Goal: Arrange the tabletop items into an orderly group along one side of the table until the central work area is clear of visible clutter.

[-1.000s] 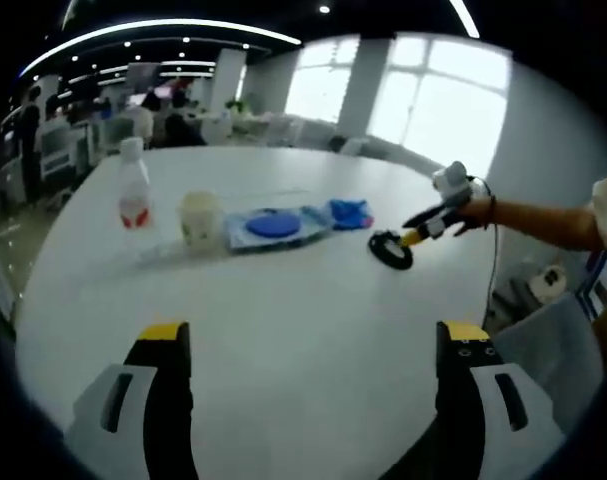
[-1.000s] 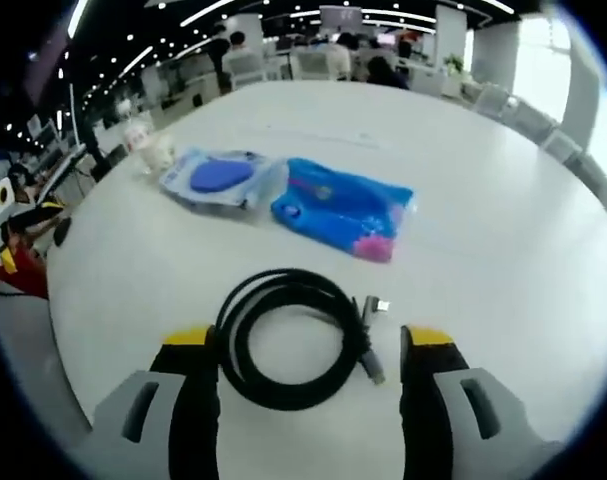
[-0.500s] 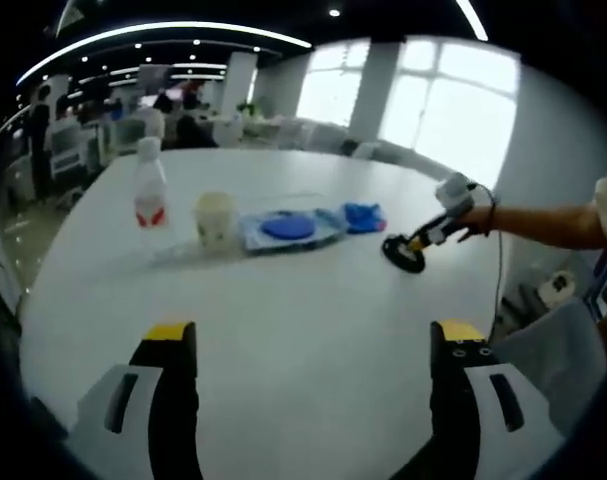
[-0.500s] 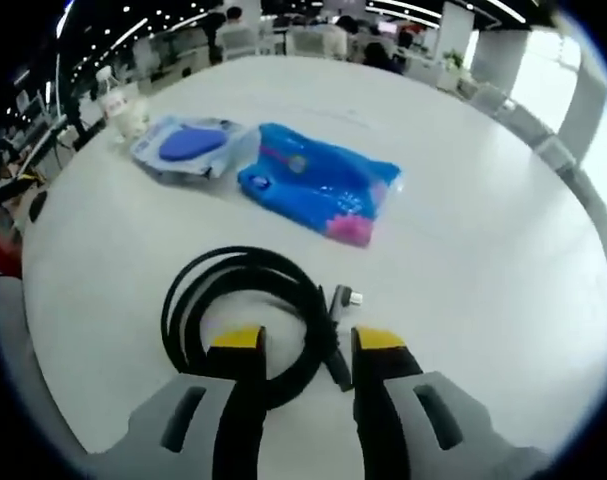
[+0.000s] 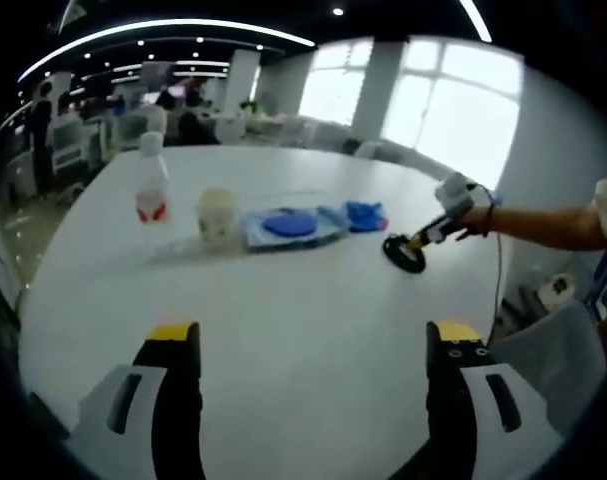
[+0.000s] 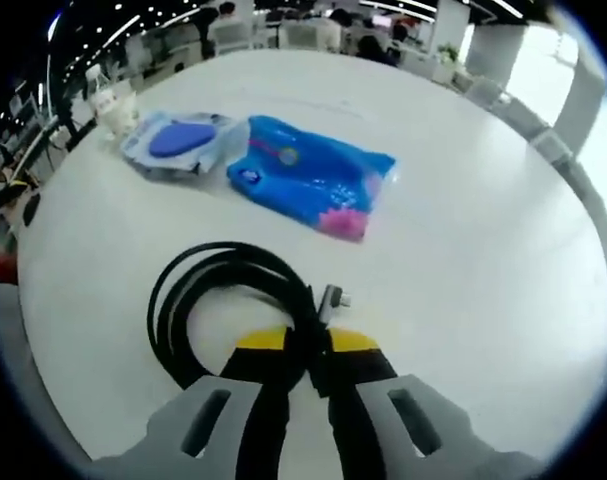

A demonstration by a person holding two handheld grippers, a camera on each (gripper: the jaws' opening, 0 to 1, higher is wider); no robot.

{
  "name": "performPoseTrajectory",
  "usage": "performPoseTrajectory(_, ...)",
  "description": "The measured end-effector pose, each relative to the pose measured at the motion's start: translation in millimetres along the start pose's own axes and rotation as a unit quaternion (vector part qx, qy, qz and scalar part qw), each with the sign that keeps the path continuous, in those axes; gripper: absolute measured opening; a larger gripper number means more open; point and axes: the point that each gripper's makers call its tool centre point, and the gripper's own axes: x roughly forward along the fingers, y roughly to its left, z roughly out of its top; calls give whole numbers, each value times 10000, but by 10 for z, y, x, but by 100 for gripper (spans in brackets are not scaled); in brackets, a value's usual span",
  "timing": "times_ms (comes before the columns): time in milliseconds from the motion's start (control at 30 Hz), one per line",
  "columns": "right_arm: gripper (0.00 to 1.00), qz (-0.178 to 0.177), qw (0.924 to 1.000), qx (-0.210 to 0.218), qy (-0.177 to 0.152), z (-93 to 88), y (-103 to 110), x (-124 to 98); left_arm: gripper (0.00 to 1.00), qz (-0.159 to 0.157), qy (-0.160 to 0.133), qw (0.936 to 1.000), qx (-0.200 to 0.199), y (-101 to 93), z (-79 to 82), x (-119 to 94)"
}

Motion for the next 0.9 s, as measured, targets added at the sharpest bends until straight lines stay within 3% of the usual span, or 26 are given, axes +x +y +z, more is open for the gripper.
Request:
performPoseTrajectory(400,10,127,9996,-230,-90,78,173,-121,89,19,-42,10000,32,-2,24,-9)
performPoseTrajectory(900,9,229,9927,-863,-813,519,539,-569,89,-55,9,10000,33,-37,4,-11)
